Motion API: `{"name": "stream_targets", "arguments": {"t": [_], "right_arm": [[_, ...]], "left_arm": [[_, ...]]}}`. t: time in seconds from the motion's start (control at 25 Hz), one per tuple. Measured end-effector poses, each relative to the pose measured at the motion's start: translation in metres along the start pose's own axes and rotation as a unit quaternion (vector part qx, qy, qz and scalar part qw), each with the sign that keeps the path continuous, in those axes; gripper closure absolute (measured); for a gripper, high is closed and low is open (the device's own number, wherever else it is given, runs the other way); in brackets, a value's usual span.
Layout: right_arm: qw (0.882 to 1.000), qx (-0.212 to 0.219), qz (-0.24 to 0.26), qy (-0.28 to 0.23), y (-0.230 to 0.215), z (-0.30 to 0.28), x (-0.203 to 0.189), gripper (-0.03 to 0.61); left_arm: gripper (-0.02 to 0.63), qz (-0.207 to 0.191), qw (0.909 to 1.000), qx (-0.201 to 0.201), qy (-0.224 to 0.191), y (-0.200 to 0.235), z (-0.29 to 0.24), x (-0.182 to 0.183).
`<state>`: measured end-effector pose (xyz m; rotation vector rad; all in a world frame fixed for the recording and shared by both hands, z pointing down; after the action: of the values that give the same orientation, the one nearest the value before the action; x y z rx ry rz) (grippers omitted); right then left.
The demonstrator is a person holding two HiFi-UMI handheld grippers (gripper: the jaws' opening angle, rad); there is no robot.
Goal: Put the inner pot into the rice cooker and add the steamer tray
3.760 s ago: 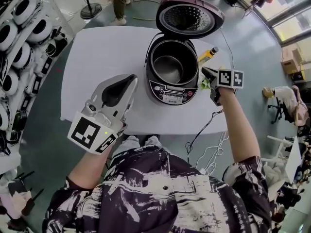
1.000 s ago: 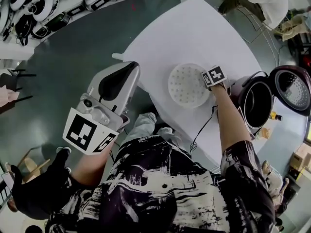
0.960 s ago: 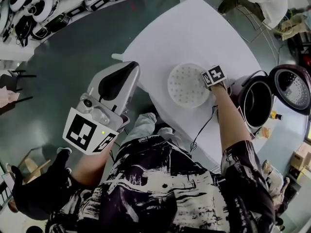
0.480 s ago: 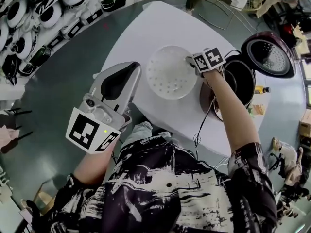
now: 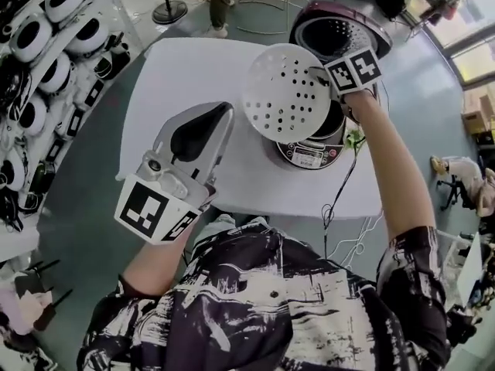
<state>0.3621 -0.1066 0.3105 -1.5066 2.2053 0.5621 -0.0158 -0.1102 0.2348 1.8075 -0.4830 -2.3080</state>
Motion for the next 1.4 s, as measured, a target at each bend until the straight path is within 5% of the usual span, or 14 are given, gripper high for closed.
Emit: {"name": "stream_targets", "arguments": {"t": [0.28, 0.56, 1.04, 1.28, 1.4], "right_arm": [[0.983, -0.089, -0.155, 0.043, -0.049, 0.018, -0.128, 0.578], [0.966, -0.115, -0.225, 0.061, -0.061, -0.01, -0.176, 0.578], [0.975, -0.145, -0.112, 0.129, -0.059, -0.044, -0.162, 0.554], [0.981, -0.143, -0.085, 0.098, -0.054, -0.04, -0.168, 0.544], [0.985, -0.128, -0.088, 0.07, -0.049, -0.039, -0.168, 0.455]], "left_arm": [[0.609, 0.009, 0.9974, -0.061, 0.037, -0.032, -0.055, -0.023], [0.609, 0.006, 0.9965, -0.061, 0.057, -0.042, -0.072, -0.033], [0.609, 0.005, 0.9978, -0.03, 0.059, -0.039, -0.067, -0.036], [0.609, 0.007, 0.9974, -0.04, 0.061, -0.042, -0.073, -0.039], [0.609, 0.008, 0.9968, -0.049, 0.063, -0.046, -0.078, -0.04]]}}
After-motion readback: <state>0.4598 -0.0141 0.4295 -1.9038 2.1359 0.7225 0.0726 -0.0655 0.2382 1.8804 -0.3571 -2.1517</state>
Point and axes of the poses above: the fingertips, and each gripper's own axes: z backward along the fingers, y to its left, x out of its top, the point moved 10 cm from there along z, backward along the fingers, and after that the axes turned 14 degrees about z, right-handed, at the moved point
